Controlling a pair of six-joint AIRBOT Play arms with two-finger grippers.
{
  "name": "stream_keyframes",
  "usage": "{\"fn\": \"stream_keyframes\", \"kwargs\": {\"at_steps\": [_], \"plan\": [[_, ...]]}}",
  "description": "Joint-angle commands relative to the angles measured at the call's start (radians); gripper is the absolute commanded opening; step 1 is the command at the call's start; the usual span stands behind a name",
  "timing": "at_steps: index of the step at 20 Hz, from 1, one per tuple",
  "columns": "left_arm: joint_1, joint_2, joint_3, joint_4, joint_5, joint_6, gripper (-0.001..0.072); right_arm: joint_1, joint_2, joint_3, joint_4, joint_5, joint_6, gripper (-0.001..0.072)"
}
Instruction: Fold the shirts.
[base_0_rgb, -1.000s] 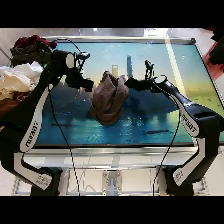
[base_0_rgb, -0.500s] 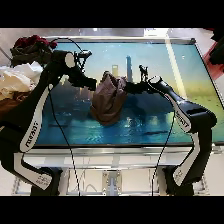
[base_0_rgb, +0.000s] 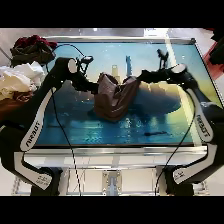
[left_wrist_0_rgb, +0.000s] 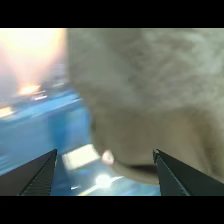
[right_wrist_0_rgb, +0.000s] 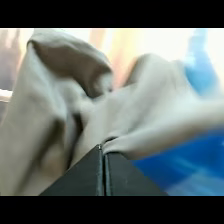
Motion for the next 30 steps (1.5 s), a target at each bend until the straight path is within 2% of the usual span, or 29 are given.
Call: {"fn": "stream_keyframes", "kwargs": {"at_steps": [1,3,5,7,11,15,16,17,18,21,25,28,30], "plan": [[0.000,-0.005,-0.174,-0.264,0.237,-0.003,0.0702,-0.083,0.196,0.000,-0.309,0.185,0.098,0.0024],[-0.002,-0.026,-0.251,-0.372,0.286,-0.002,0.0702,-0.091,0.272,0.000,-0.392,0.218,0.111,0.0024],[-0.008,-0.060,-0.285,-0.399,0.284,-0.003,0.0703,-0.091,0.312,0.000,-0.429,0.237,0.130,0.0024],[-0.017,-0.089,-0.289,-0.418,0.299,0.000,0.0703,-0.091,0.322,0.000,-0.431,0.271,0.132,0.0024],[-0.028,-0.104,-0.289,-0.499,0.438,0.001,0.0702,-0.091,0.322,-0.002,-0.415,0.284,0.133,0.0025],[-0.046,-0.140,-0.289,-0.650,0.409,0.080,0.0682,-0.091,0.322,-0.002,-0.400,0.271,0.138,0.0025],[-0.052,-0.142,-0.289,-0.698,0.405,0.105,0.0443,-0.091,0.322,-0.002,-0.394,0.268,0.141,0.0024],[-0.054,-0.141,-0.288,-0.745,0.406,0.137,0.0141,-0.091,0.322,-0.002,-0.391,0.269,0.141,0.0025],[-0.053,-0.141,-0.284,-0.799,0.407,0.188,0.0013,-0.091,0.322,-0.002,-0.390,0.270,0.143,0.0025],[-0.026,-0.111,-0.243,-0.889,0.379,0.253,0.0015,-0.092,0.334,0.000,-0.429,0.271,0.162,0.0024],[0.076,0.089,-0.163,-0.843,0.275,0.338,0.0014,-0.100,0.503,0.000,-0.718,0.296,0.221,0.0024],[0.156,0.347,-0.126,-0.657,0.181,0.297,0.0012,-0.130,0.733,0.000,-0.764,0.338,0.241,0.0022],[0.161,0.530,-0.091,-0.437,0.114,0.196,0.0012,-0.130,0.894,0.000,-0.748,0.328,0.243,0.0022]]}}
